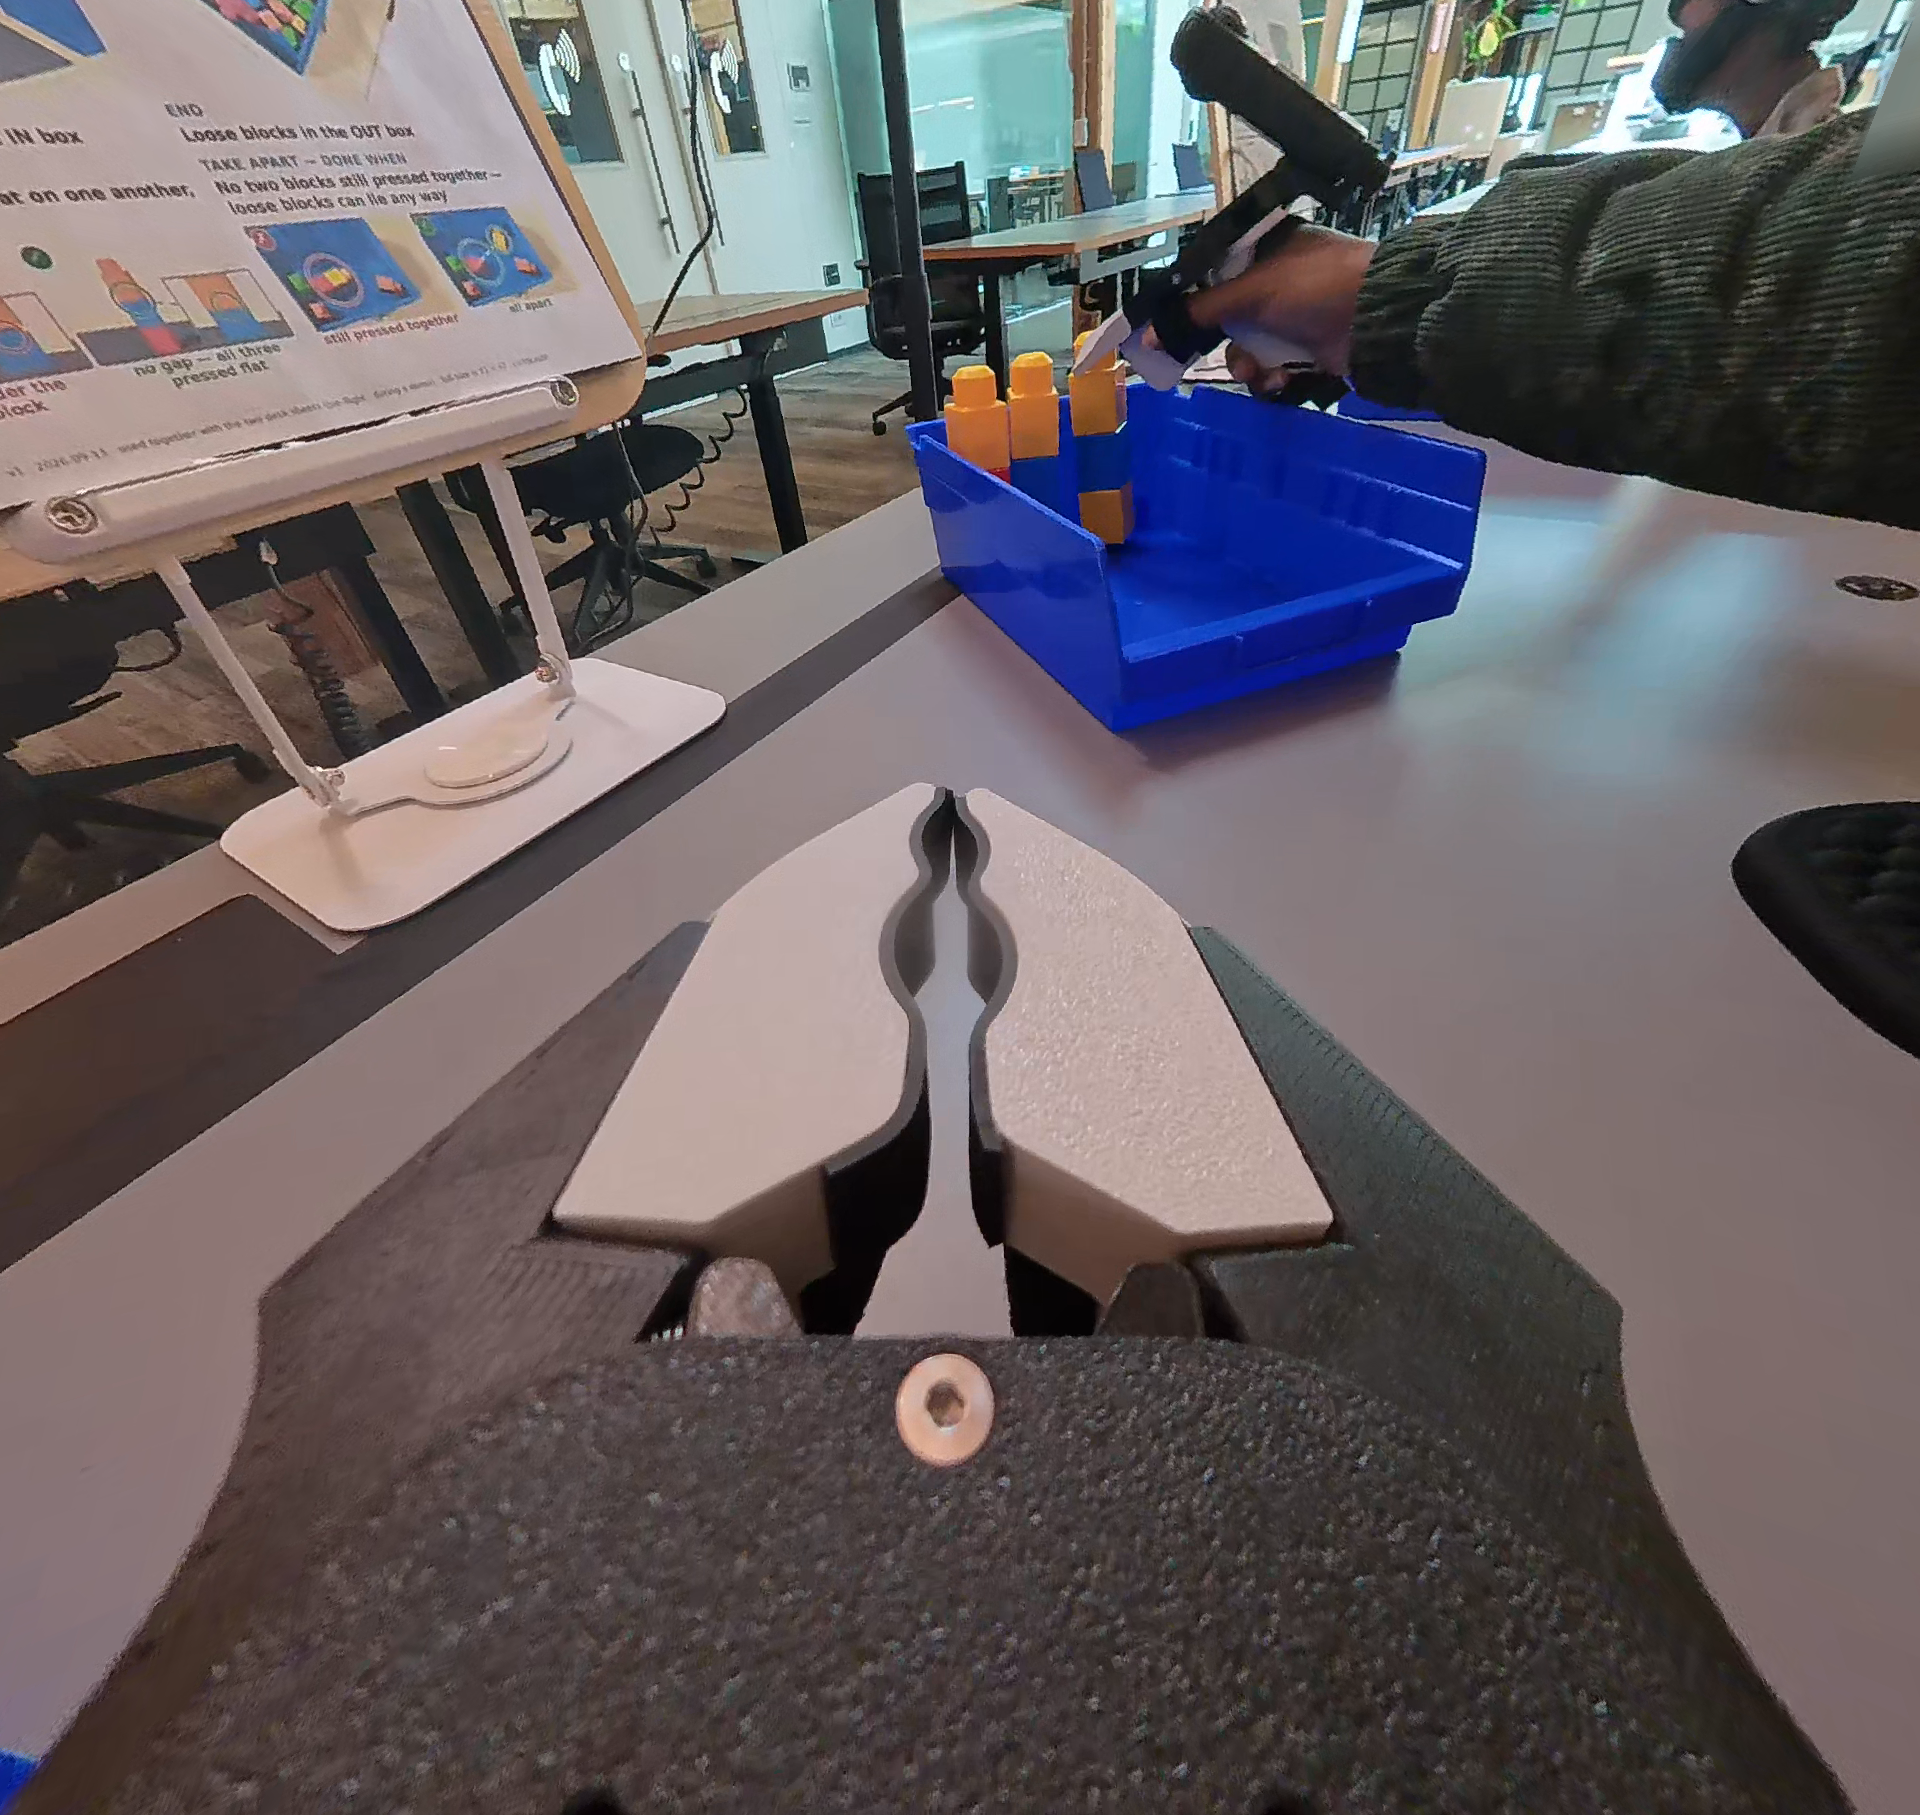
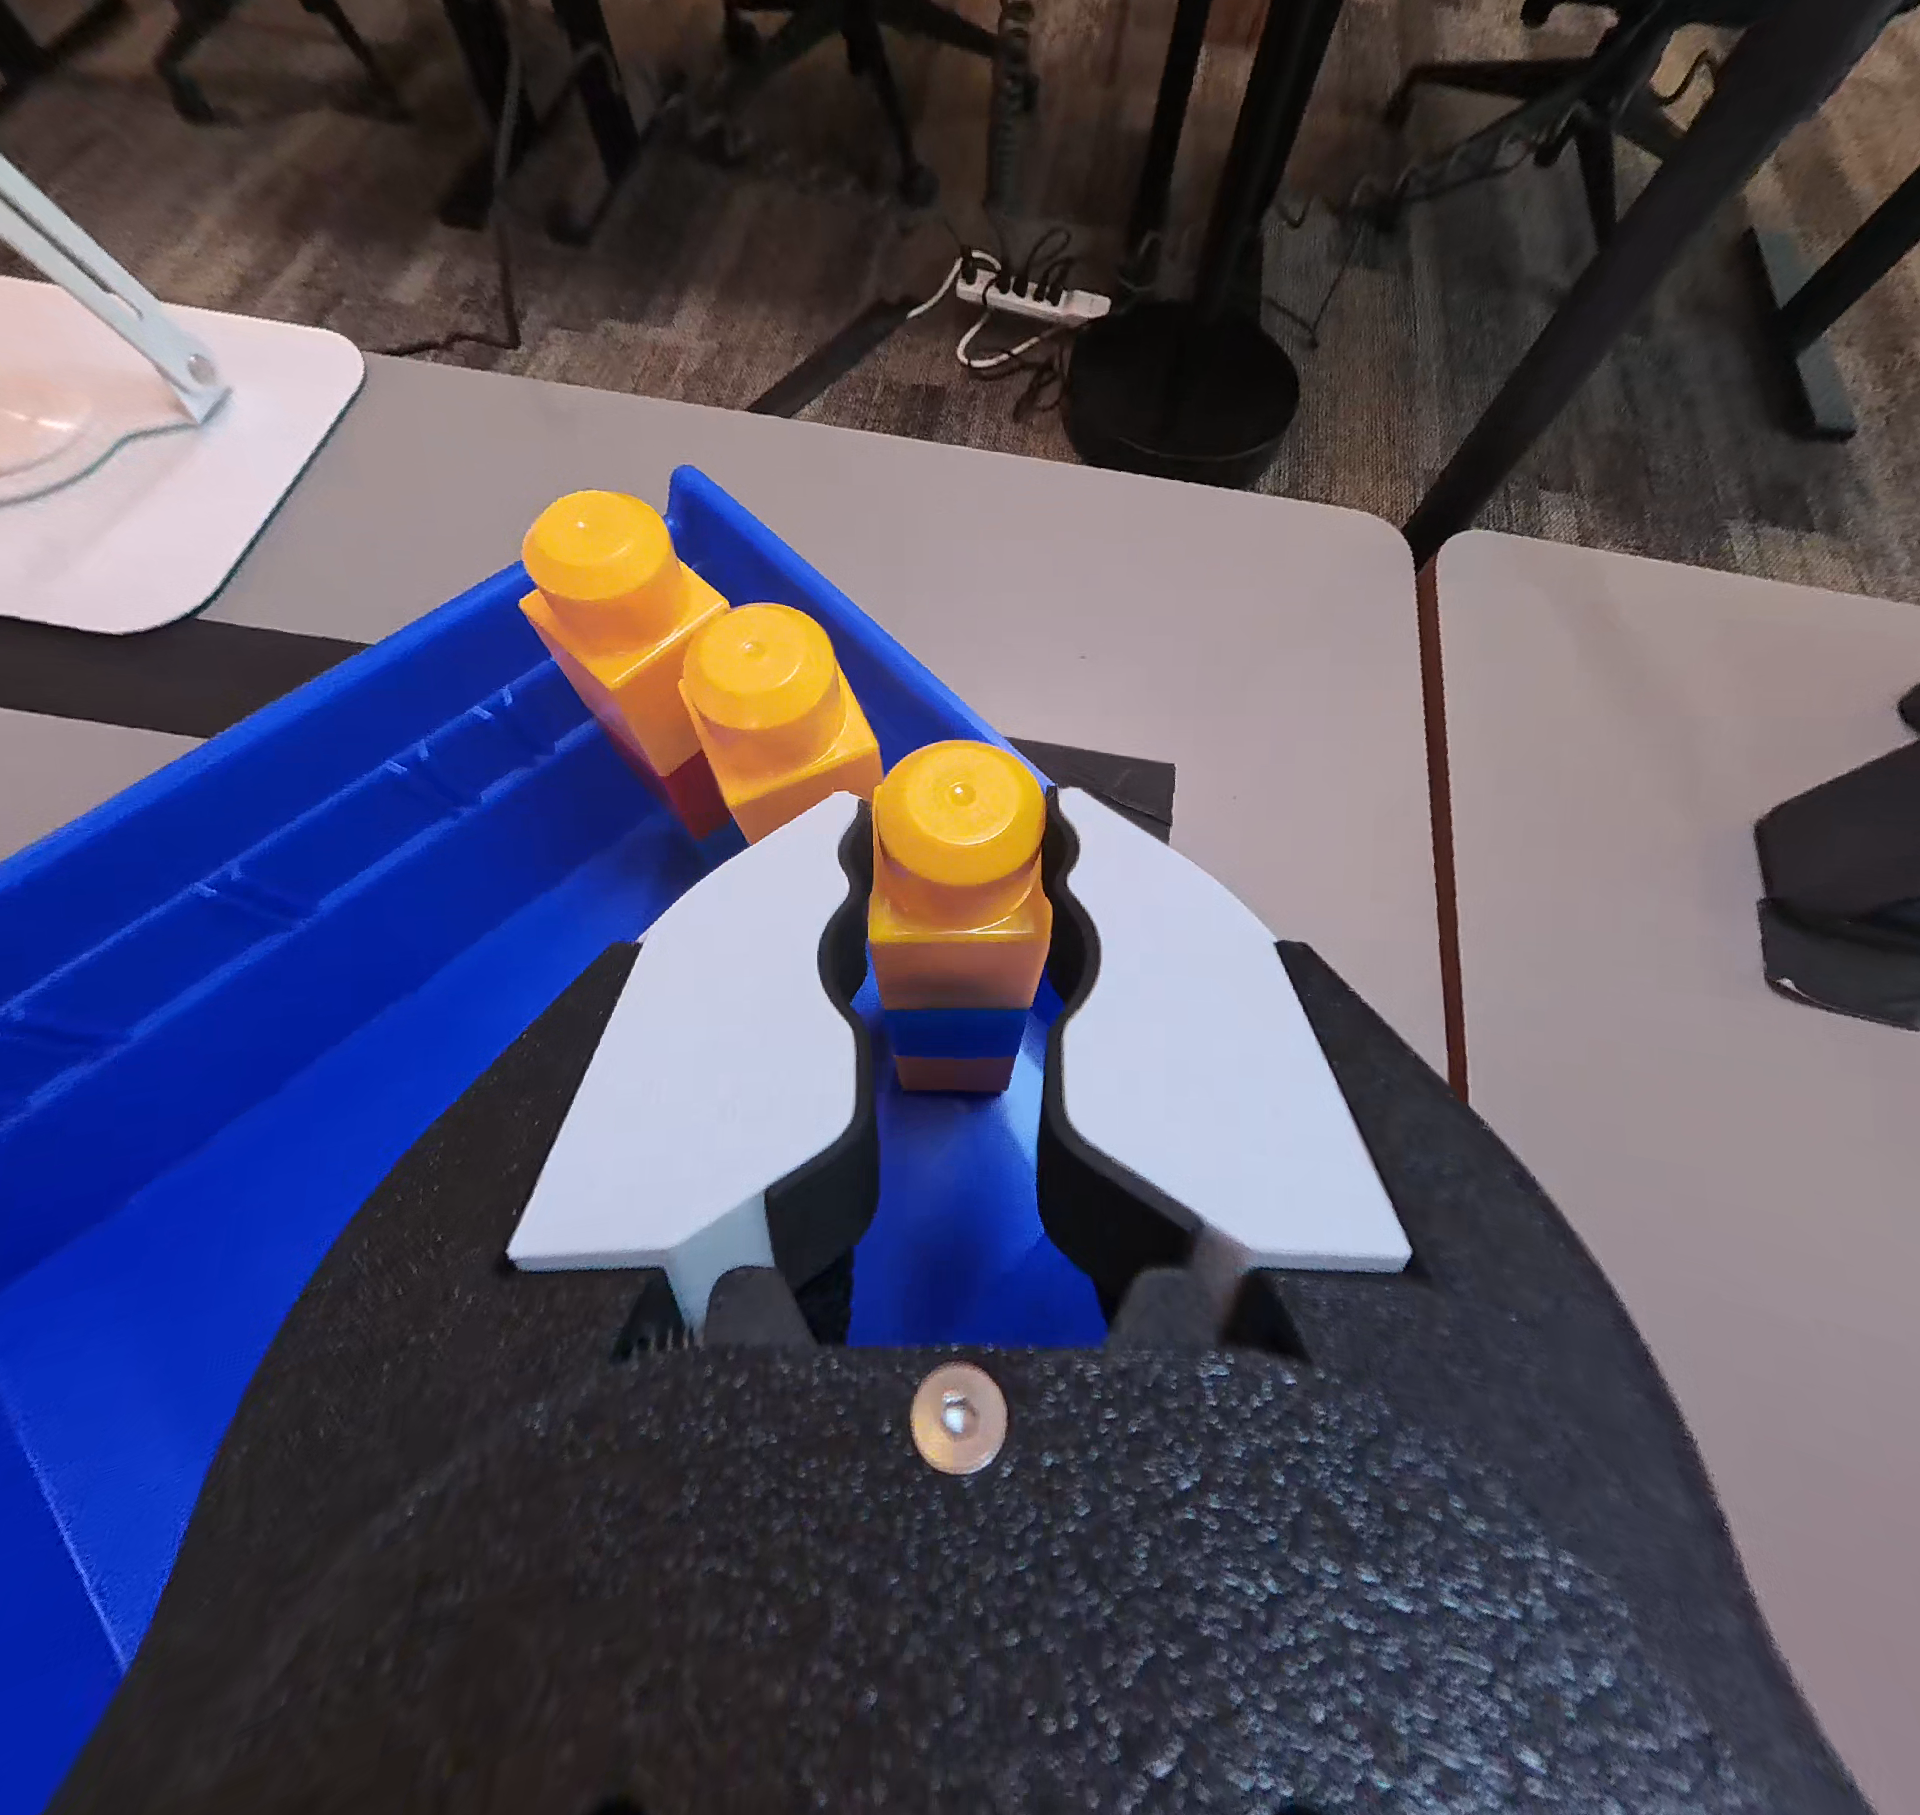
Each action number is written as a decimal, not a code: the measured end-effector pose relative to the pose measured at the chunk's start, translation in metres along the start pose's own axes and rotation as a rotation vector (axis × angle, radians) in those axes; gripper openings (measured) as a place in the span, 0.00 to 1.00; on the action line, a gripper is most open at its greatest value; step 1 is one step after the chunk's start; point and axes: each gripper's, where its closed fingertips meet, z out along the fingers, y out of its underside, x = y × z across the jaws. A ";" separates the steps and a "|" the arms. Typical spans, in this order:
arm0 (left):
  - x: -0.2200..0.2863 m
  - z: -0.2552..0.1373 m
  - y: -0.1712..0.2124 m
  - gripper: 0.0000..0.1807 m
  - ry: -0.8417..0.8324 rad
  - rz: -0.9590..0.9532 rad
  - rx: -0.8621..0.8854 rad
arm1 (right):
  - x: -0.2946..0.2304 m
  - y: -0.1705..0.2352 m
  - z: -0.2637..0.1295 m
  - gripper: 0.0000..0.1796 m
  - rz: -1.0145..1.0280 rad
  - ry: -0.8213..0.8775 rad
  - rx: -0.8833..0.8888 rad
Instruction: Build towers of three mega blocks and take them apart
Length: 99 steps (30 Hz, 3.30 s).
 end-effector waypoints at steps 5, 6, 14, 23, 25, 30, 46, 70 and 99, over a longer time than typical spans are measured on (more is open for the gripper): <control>0.005 0.000 -0.001 0.00 0.008 0.011 -0.001 | -0.003 0.004 0.003 0.18 -0.039 0.014 -0.036; 0.006 -0.001 -0.001 0.00 0.010 0.015 -0.002 | -0.003 0.005 0.003 0.18 -0.044 0.017 -0.039; 0.007 -0.007 -0.009 0.00 -0.007 0.033 0.011 | -0.005 0.001 -0.011 0.35 -0.052 0.009 -0.043; -0.020 -0.022 -0.019 0.00 -0.066 -0.071 0.044 | -0.187 -0.094 -0.148 0.36 -0.081 -0.309 0.575; -0.031 -0.028 -0.020 0.00 -0.118 -0.064 0.046 | -0.241 -0.078 -0.168 0.36 -0.093 -0.378 0.610; -0.084 -0.062 -0.031 0.00 -0.346 -0.051 0.039 | -0.346 -0.007 -0.169 0.14 -0.102 -0.528 0.520; -0.240 -0.210 0.121 0.29 -0.580 -0.382 -1.157 | -0.383 0.056 -0.142 0.00 -0.183 -0.610 0.428; 0.091 -0.042 0.048 0.20 0.442 0.358 -0.935 | -0.492 0.137 -0.179 0.35 -0.682 -0.968 0.240; -0.255 -0.168 0.115 0.28 -0.738 -0.324 -0.694 | -0.413 0.180 -0.096 0.25 -0.662 -0.782 -0.069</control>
